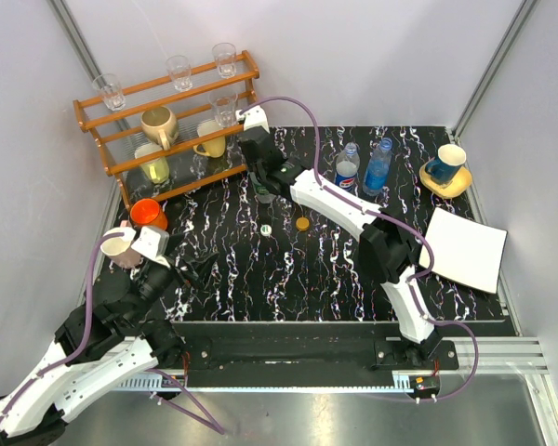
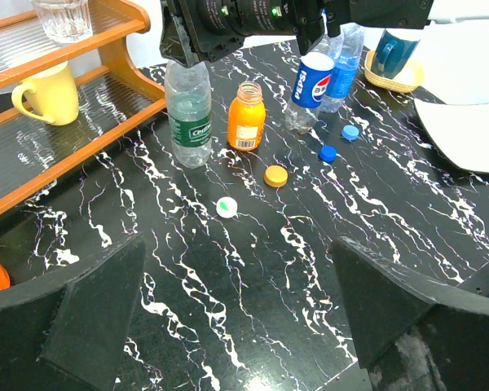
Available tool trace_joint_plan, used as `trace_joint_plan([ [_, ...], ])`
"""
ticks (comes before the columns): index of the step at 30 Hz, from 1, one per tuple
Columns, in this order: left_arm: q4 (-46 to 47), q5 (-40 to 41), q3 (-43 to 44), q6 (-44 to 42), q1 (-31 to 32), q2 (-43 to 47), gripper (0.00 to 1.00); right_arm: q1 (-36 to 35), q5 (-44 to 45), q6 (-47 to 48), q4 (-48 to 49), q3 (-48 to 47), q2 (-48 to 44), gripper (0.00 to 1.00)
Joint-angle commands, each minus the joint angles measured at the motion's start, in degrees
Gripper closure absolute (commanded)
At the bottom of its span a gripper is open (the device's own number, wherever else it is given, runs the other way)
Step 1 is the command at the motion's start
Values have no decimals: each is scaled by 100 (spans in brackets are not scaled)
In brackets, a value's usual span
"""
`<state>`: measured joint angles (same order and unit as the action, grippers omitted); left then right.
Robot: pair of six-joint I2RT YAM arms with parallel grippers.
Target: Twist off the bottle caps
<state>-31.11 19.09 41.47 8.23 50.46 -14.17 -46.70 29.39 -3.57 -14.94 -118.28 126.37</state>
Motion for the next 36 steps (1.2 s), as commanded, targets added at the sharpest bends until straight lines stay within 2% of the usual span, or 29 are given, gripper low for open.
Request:
trace_joint_plan([
  [1,176,-46,-43,3,-18,46,1,38,32,-143,105,50,-51,100],
  [6,176,-2,-34,-14,-18,11,1,47,41,-196,140,261,-129,93],
  [7,193,-2,-34,-14,-18,2,1,47,23,-214,158,288,-138,86],
  [9,185,-11,-43,-6,-18,-6,1,55,41,-231,175,358,-173,81],
  [11,185,-11,-43,-6,-18,-24,1,56,32,-267,193,419,-200,70],
  [16,176,24,-43,-6,-18,-41,1,55,32,-293,263,560,-305,53],
  [30,202,16,-17,3,-18,-112,1,64,58,-311,395,850,-543,42],
  [36,211,-2,-8,12,-18,-156,1,82,67,-302,422,912,-648,40],
])
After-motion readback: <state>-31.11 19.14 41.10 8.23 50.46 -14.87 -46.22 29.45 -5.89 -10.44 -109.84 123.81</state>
